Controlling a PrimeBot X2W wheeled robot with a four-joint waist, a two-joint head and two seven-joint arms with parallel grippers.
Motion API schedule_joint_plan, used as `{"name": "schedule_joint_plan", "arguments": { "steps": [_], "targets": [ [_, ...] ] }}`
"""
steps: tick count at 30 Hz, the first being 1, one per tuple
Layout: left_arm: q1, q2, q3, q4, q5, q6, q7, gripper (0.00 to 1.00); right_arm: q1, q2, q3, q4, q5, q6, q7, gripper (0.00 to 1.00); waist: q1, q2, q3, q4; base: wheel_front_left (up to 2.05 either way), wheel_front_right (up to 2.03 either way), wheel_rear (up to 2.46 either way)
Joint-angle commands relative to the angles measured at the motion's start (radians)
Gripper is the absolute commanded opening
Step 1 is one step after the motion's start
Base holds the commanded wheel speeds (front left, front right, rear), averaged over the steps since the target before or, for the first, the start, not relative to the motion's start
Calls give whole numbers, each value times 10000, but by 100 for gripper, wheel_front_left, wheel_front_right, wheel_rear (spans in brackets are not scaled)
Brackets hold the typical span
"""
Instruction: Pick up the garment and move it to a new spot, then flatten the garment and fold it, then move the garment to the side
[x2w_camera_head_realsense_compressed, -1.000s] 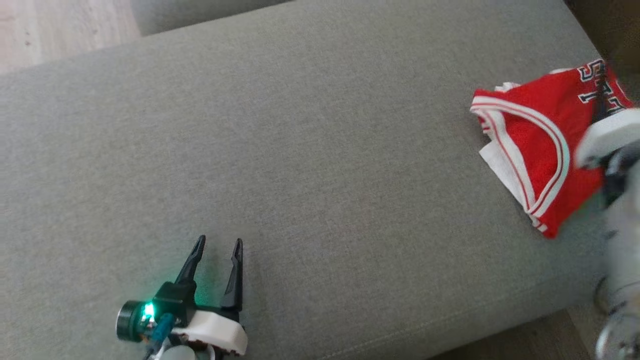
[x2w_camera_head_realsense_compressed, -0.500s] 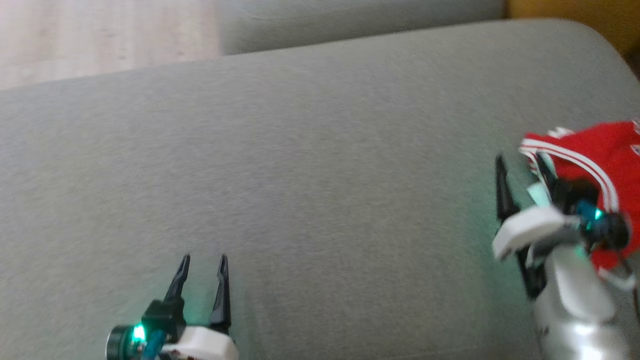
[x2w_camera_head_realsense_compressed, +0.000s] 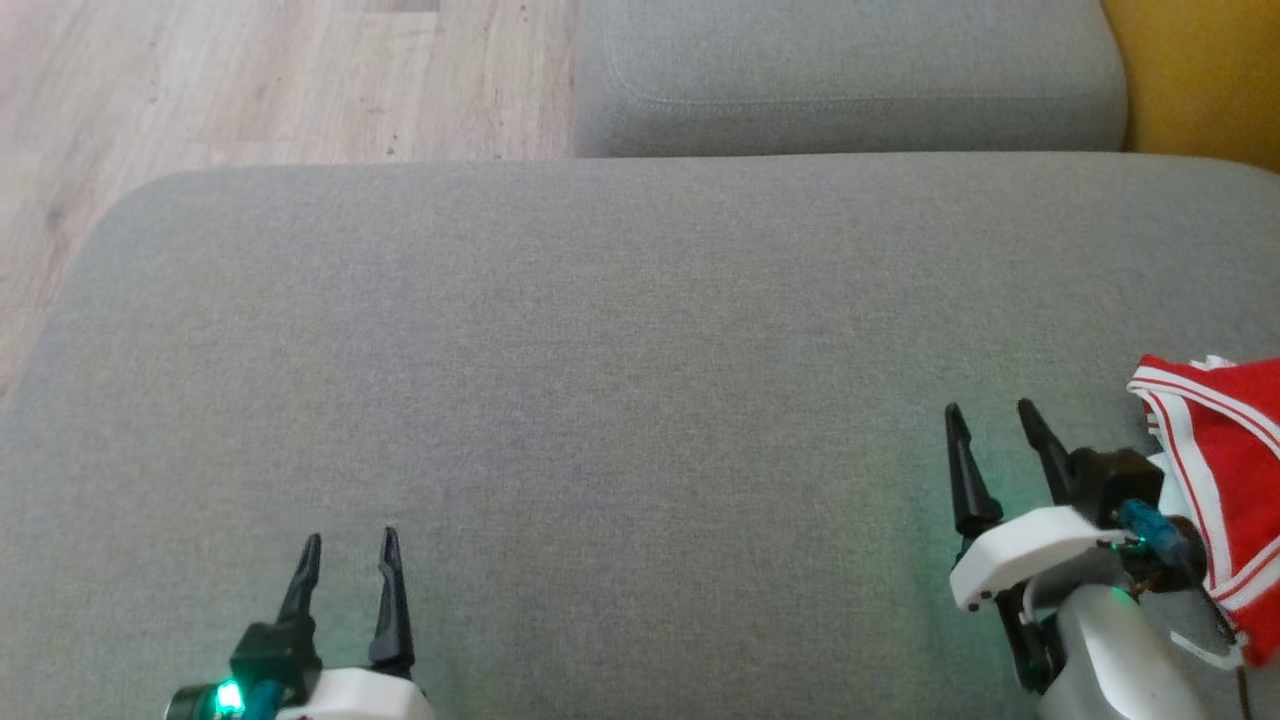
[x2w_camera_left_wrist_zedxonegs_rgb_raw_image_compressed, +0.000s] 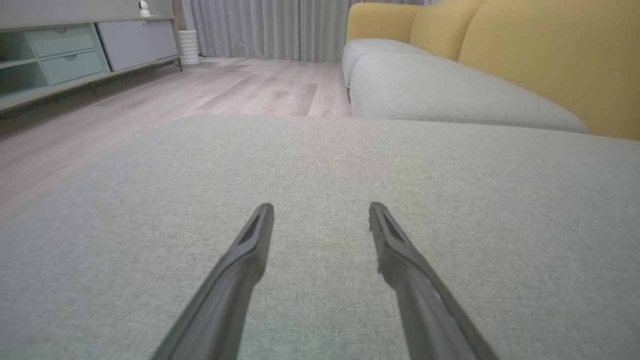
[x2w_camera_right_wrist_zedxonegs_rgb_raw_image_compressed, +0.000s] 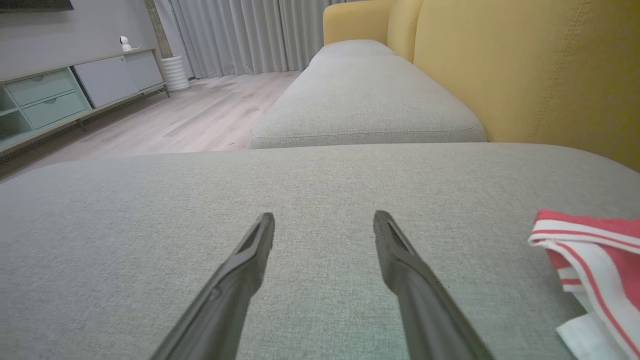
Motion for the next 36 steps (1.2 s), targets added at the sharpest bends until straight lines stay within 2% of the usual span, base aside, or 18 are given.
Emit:
{"name": "schedule_joint_plan", "arguments": {
  "steps": [1, 8, 24, 36],
  "targets": [
    [-192, 14, 455, -296, -32, 48, -97, 100, -148, -17, 351, -360, 102, -7, -121, 100, 2, 0, -73, -4, 0, 0, 0],
    [-313, 14, 742, -237, -264, -185, -97, 100, -52, -17, 522, -363, 260, -7, -122, 100, 2, 0, -231, -175, 0, 0, 0],
    [-1390, 14, 1582, 758, 32, -858, -97, 100, -694, -17, 558, 108, 57, -7, -122, 100, 2, 0, -352, -429, 0, 0, 0],
    [-1450, 14, 1639, 917, -71, -1017, -97, 100, -753, -16, 591, 111, 93, -7, -122, 100, 2, 0, -331, -502, 0, 0, 0]
  ]
}}
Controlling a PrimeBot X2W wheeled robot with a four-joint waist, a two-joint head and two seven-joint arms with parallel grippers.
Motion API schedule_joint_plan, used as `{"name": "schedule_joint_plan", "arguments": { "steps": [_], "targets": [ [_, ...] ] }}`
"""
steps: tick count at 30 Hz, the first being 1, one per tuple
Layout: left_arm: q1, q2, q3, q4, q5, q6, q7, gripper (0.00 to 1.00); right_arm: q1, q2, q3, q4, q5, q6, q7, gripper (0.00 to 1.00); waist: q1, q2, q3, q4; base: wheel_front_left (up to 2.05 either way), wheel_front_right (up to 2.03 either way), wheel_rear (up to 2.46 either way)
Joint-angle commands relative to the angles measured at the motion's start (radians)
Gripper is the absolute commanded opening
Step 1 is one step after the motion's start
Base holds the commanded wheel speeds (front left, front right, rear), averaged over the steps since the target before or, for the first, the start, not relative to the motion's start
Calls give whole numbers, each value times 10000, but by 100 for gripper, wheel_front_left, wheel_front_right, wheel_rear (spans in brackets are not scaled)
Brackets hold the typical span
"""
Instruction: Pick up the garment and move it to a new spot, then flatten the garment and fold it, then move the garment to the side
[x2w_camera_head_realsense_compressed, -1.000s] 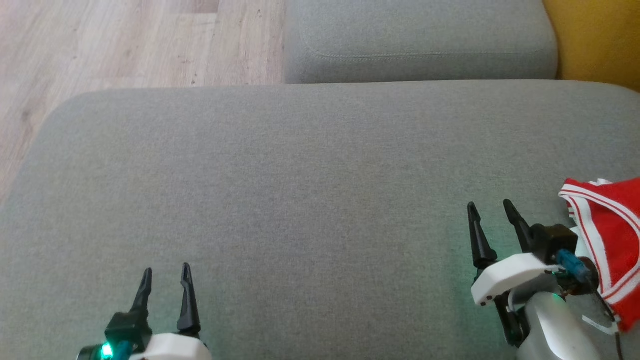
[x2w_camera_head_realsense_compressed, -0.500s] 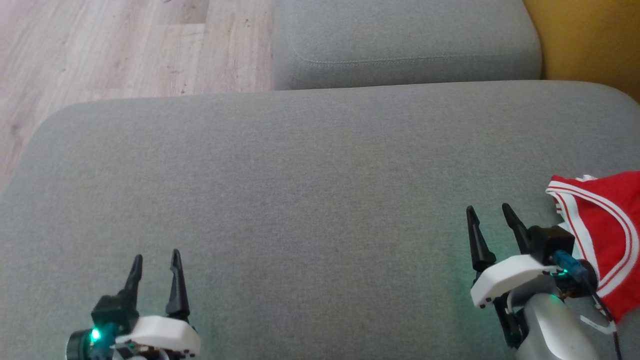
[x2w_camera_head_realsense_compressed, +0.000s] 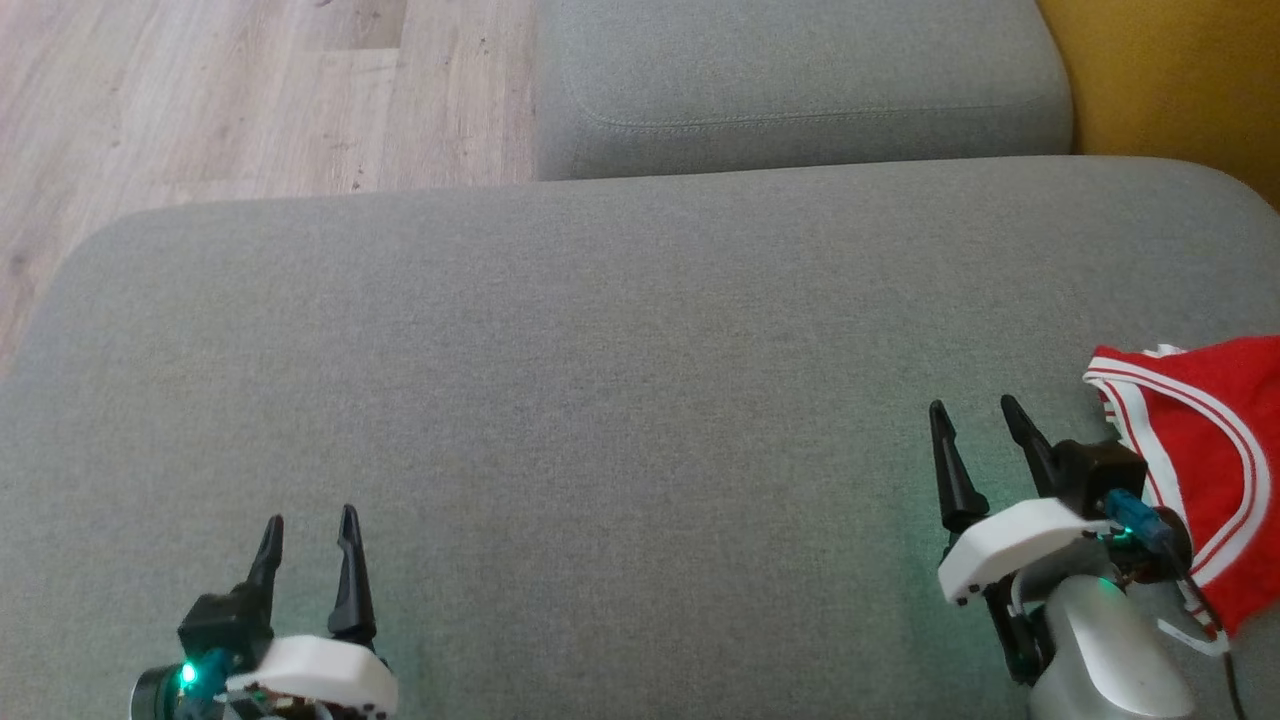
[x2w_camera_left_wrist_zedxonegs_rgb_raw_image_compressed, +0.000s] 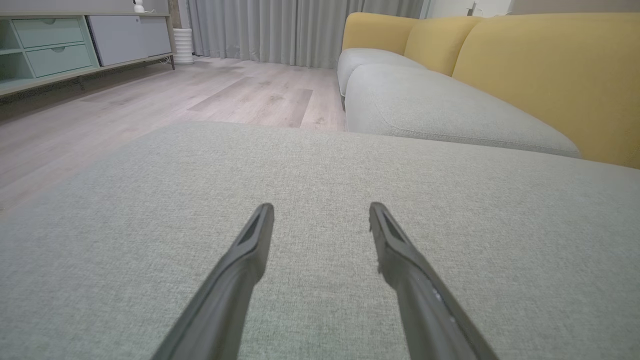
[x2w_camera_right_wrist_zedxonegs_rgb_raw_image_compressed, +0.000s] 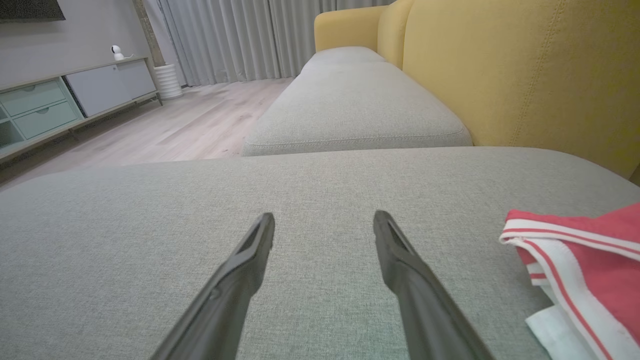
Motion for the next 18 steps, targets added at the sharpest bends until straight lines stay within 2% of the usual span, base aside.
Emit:
{"name": "schedule_joint_plan", "arguments": {
  "steps": [1, 5, 6, 10, 18],
  "targets": [
    [-512, 49, 345, -304, -74, -18, -97, 100, -494, -18, 256, -291, -33, -7, -122, 100, 0, 0, -4, 3, 0, 0, 0],
    [-514, 49, 341, -357, -165, -64, -97, 100, -490, -18, 270, -300, -9, -7, -122, 100, 0, 0, -10, 5, 0, 0, 0],
    [4, 0, -7, 2, -102, -73, 0, 0, 8, 6, -1, 25, 2, 2, 2, 0, 0, 0, -10, 3, 0, 0, 0],
    [293, -19, -1, 431, -168, -75, 82, 0, 411, 38, -36, 445, 75, 0, 70, 0, 0, 0, -8, 2, 0, 0, 0],
    [236, -14, 92, 238, -1093, -102, 359, 0, 460, 34, -171, 162, 1052, -1, 351, 0, 0, 0, 16, -9, 0, 0, 0]
  ]
}}
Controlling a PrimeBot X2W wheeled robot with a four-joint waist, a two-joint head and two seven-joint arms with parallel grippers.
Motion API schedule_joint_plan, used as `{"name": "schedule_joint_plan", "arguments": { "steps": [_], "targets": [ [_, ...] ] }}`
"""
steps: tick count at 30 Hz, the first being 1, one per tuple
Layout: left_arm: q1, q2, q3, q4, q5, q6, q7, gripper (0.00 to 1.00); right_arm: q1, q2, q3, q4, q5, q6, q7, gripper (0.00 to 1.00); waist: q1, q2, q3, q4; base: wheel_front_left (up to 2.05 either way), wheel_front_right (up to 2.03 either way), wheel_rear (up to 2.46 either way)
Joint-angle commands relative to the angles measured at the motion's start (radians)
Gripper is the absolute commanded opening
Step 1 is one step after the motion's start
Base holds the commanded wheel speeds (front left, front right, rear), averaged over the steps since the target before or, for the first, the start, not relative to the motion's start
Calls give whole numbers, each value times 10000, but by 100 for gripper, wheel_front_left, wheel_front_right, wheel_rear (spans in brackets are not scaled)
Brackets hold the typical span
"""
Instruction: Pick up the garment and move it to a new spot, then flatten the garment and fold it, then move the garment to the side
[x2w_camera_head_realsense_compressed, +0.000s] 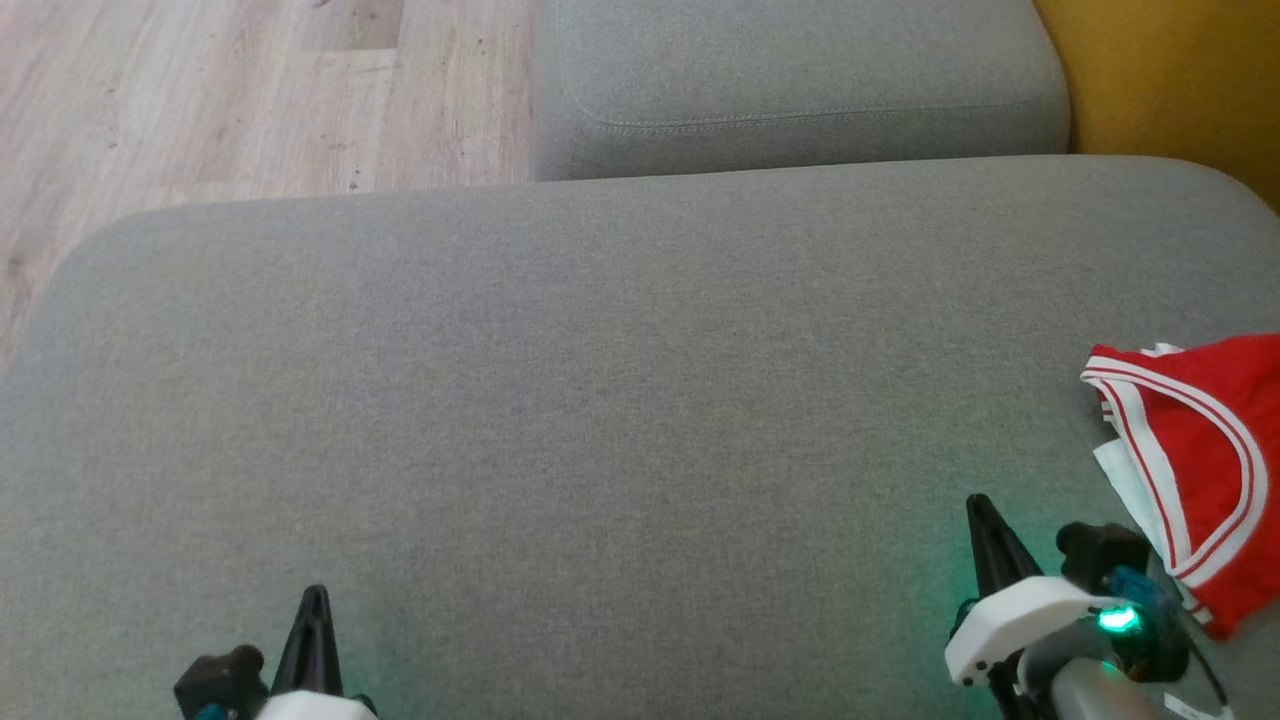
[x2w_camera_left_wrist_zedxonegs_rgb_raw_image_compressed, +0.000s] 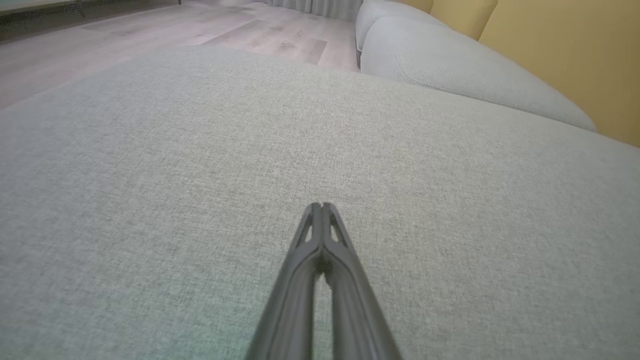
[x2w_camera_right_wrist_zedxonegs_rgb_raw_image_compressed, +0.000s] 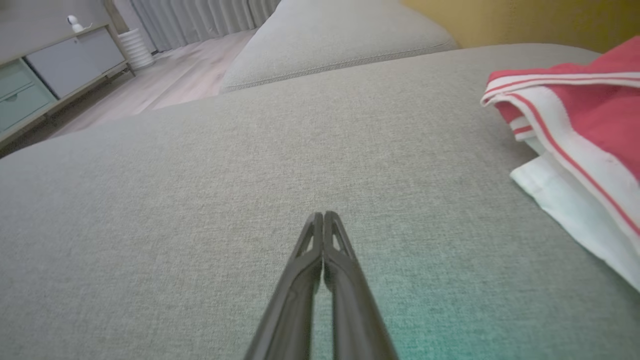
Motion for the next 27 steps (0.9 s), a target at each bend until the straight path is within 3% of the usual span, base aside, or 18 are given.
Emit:
{"name": "schedule_joint_plan", "arguments": {
  "steps": [1, 27],
  "targets": [
    [-432, 28, 109, -399, -397, -25, 59, 0, -557, -14, -89, -433, 441, -2, 71, 0, 0, 0, 8, -2, 0, 0, 0],
    [-453, 42, 219, -1230, -3427, -113, 754, 0, -235, -26, -321, -1554, 3643, -4, 761, 0, 0, 0, 89, -36, 0, 0, 0]
  ]
}}
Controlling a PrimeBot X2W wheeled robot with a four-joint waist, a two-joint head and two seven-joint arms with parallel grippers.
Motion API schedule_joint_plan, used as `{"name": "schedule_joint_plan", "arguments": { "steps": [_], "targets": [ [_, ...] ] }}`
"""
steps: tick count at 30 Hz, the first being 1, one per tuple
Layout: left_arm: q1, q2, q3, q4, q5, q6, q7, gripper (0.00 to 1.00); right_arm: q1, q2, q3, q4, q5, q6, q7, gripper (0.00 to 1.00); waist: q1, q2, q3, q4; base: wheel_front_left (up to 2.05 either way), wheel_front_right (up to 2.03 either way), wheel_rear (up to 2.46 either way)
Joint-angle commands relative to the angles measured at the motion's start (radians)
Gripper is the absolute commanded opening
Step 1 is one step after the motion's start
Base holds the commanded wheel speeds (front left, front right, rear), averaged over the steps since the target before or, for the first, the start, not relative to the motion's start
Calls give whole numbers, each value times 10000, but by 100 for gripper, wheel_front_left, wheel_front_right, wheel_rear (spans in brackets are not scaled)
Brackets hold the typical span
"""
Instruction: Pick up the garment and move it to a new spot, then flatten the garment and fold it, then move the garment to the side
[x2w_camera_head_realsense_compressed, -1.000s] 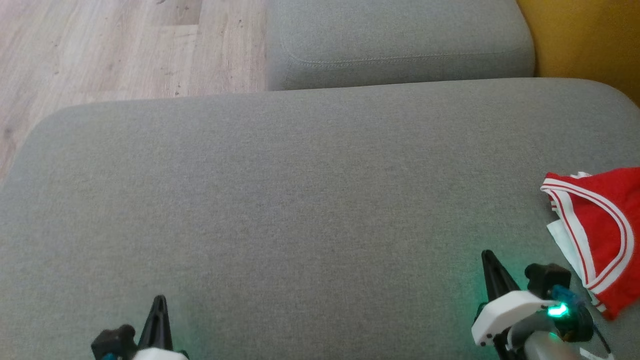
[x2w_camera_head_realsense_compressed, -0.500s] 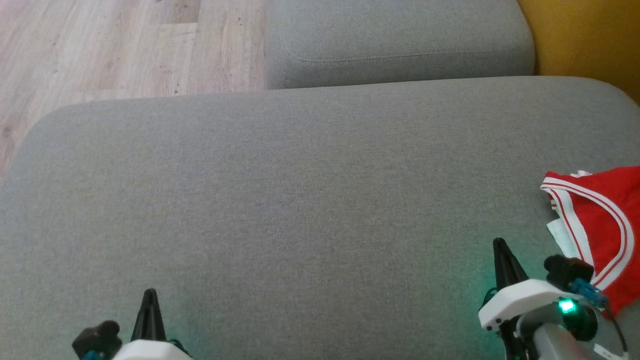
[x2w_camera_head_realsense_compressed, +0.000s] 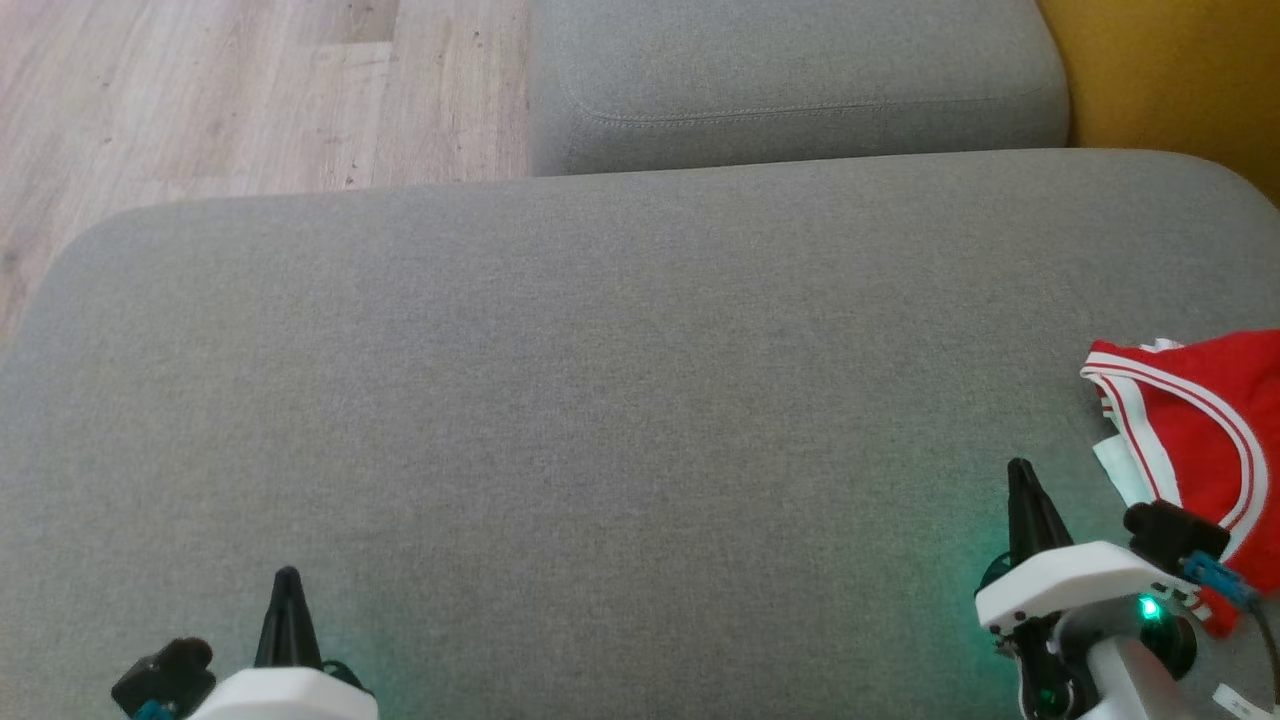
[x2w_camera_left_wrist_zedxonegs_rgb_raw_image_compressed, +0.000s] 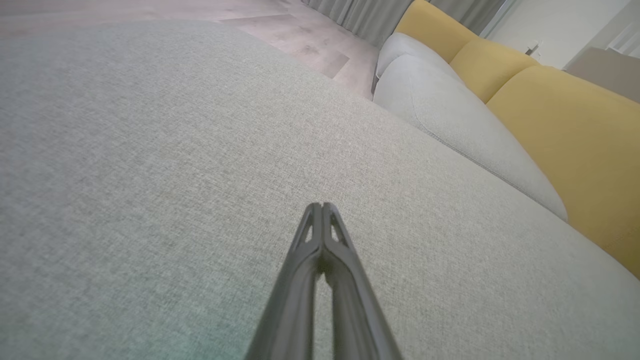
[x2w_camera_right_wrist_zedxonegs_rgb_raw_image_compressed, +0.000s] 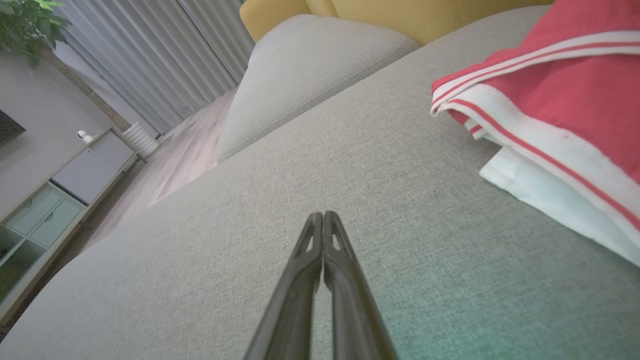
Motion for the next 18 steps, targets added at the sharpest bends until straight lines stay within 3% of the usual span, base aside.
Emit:
{"name": "schedule_joint_plan", "arguments": {
  "steps": [1, 18],
  "targets": [
    [-461, 43, 208, -375, -287, -38, 74, 0, -267, -26, -12, -446, 325, -2, 44, 0, 0, 0, 4, -1, 0, 0, 0],
    [-508, 52, 317, -880, -2258, -95, 564, 0, -92, -34, -204, -1137, 2407, -3, 533, 0, 0, 0, 56, -23, 0, 0, 0]
  ]
}}
